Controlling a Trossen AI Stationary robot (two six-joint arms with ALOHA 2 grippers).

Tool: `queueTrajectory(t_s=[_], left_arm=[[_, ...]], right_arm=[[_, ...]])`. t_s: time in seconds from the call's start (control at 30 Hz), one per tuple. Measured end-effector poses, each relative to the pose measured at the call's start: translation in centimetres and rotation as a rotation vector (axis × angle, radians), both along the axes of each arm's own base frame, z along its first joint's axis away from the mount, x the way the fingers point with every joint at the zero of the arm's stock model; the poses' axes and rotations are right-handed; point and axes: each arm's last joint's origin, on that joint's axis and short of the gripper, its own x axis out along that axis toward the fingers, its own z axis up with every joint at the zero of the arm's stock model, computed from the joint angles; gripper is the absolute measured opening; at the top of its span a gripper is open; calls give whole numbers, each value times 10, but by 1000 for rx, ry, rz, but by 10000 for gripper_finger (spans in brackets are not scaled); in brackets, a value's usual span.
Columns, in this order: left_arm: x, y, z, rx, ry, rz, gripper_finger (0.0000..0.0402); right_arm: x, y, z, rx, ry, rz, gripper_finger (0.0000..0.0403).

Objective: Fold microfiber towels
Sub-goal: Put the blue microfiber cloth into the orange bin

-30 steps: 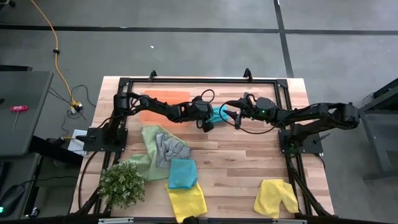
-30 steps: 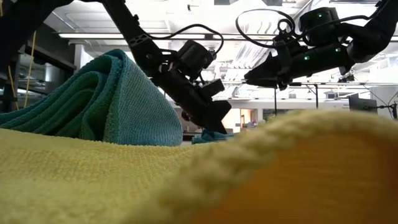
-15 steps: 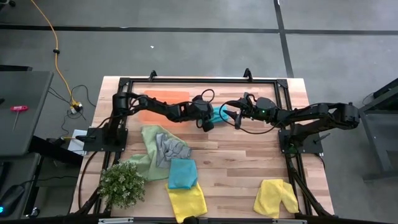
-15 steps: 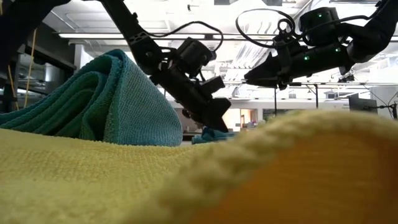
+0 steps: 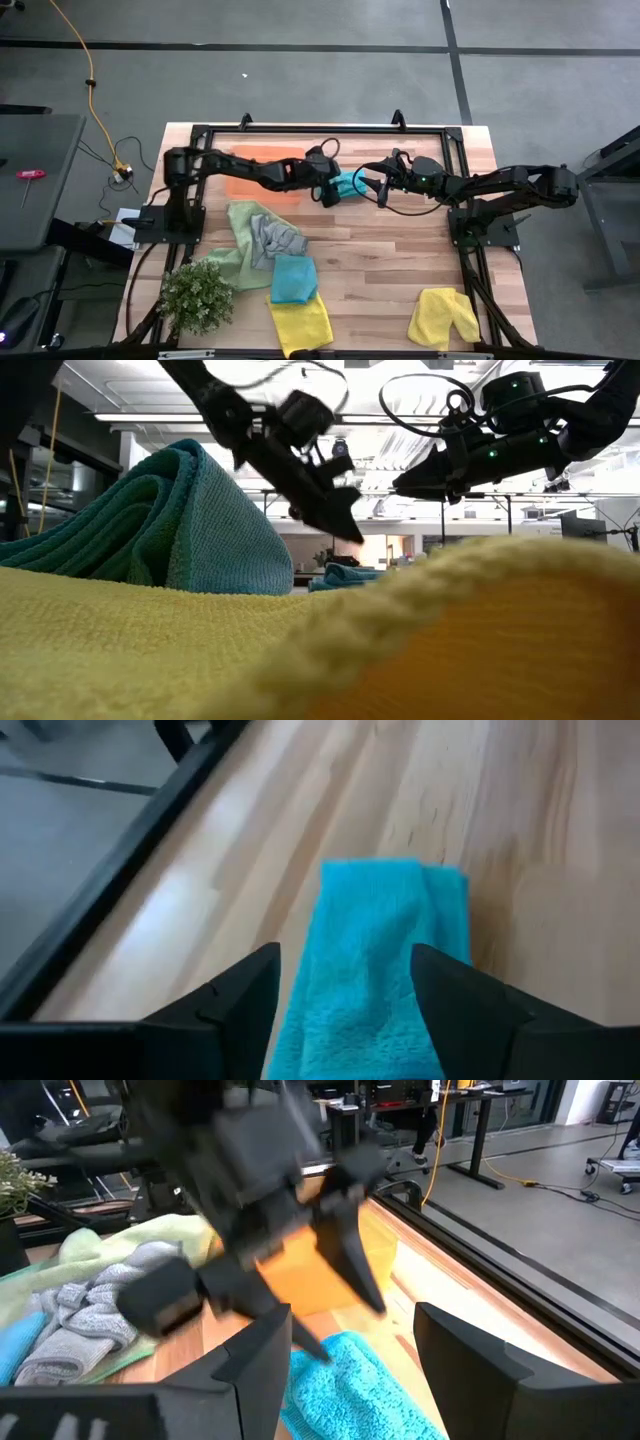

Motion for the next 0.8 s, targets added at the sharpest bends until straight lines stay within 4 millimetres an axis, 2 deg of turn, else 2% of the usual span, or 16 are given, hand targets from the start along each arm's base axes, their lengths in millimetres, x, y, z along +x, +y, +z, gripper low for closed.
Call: queueTrajectory(t_s=[0.1,0.23,0.6,0.8], left_arm=[[-9,-3,23,12,-59,-11,222],[-32,-14,45,56,-228,-53,221],[-144,-54,83,279,-653,-89,223],[-182,-66,88,284,-695,-81,223]], right_arm=[[0,0,-1,1,6,0,204],[0,0,-2,3,16,0,204],[0,0,-2,34,11,-6,204],[-2,-4,-2,69,-6,-152,204]])
